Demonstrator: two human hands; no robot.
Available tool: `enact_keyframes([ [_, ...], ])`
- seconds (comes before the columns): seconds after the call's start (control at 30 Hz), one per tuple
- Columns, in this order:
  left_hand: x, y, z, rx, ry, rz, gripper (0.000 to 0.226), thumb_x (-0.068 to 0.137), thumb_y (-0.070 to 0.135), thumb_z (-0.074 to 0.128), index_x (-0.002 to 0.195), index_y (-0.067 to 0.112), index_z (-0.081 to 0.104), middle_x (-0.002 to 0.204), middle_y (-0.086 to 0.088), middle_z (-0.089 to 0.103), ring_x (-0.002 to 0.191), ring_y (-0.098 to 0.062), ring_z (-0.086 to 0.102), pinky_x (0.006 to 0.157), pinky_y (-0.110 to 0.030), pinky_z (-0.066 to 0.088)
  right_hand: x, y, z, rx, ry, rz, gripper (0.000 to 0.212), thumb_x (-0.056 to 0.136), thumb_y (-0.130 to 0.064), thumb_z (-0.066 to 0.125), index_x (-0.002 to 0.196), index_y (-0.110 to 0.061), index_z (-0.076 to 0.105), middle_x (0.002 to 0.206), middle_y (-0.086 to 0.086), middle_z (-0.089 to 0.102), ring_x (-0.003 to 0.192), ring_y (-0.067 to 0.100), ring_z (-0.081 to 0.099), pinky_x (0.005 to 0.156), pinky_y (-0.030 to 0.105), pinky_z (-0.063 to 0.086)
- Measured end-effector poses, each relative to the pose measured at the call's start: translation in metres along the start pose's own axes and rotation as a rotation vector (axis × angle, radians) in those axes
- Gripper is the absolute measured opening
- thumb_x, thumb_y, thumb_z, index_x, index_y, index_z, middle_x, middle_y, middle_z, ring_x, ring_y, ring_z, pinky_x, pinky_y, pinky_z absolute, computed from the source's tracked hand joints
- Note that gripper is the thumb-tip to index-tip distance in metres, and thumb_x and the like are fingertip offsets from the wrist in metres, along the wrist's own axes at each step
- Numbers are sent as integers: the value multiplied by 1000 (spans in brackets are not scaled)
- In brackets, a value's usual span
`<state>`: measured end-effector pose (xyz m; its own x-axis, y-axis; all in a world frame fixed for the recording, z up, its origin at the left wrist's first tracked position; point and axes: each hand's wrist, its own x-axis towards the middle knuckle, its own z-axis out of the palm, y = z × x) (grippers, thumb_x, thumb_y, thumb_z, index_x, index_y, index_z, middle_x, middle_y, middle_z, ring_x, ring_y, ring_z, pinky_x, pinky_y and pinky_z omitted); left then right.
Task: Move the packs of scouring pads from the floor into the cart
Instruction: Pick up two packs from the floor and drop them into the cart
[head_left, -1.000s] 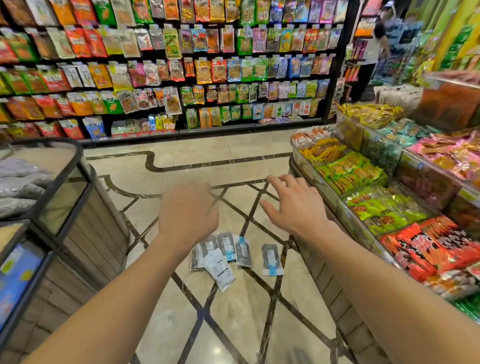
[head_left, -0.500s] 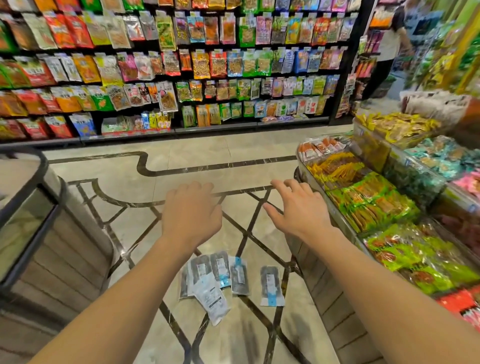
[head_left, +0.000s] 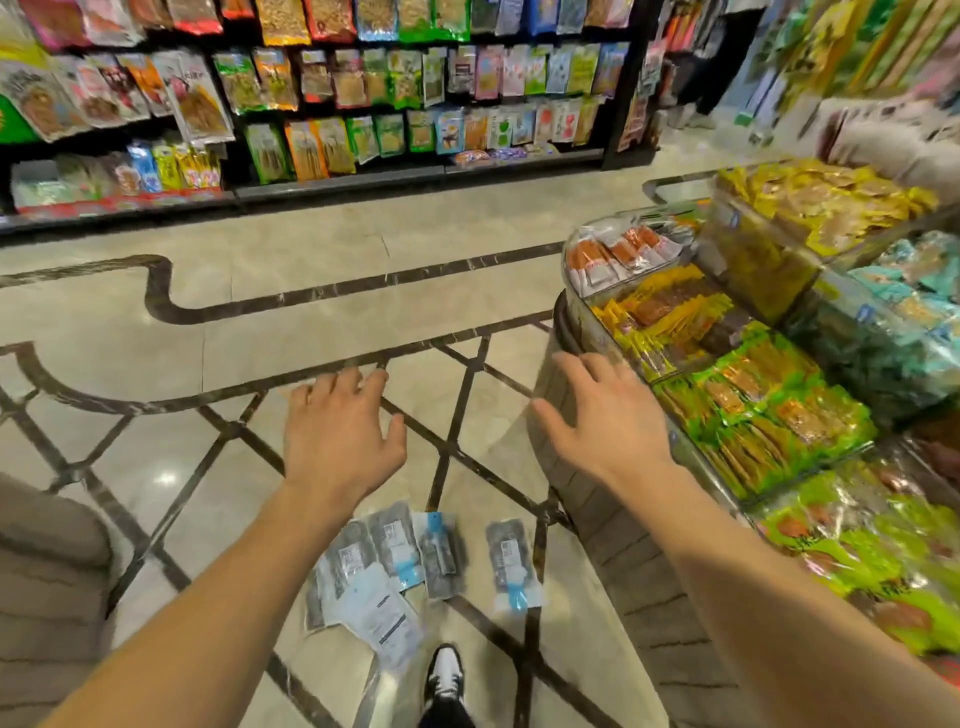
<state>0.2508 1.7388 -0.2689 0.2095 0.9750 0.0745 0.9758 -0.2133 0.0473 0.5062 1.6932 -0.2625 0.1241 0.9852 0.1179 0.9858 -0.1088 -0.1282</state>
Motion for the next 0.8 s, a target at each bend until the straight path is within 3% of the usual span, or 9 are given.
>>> enact_keyframes([
  [0.27,64,1,122,-37,-198,87,59,82,45,51,128,12,65,115,-16,71,105,-40,65,91,-49,48,46,18,118,84,-135,123,61,98,-56,51,151,-26,45,143,6,54,125,30,54,93,44,51],
  [0.4,79,1,207,-67,-260,73,55,83,43,53,125,12,67,110,-16,72,101,-39,65,89,-48,48,51,32,195,120,-202,135,56,98,-58,43,146,-30,46,142,2,53,124,26,52,91,43,53],
  [0.57,89,9,333,-102,-331,65,56,81,40,52,123,8,69,106,-18,72,98,-41,65,85,-50,49,47,58,323,216,-212,141,52,98,-48,59,144,-24,54,137,5,60,117,29,58,85,42,53],
  [0.8,74,25,537,-129,-453,-7,56,83,42,53,128,12,66,116,-18,70,108,-43,61,90,-49,46,7,114,523,238,-372,256,51,99,-51,57,145,-31,49,136,2,58,119,28,56,86,45,53],
])
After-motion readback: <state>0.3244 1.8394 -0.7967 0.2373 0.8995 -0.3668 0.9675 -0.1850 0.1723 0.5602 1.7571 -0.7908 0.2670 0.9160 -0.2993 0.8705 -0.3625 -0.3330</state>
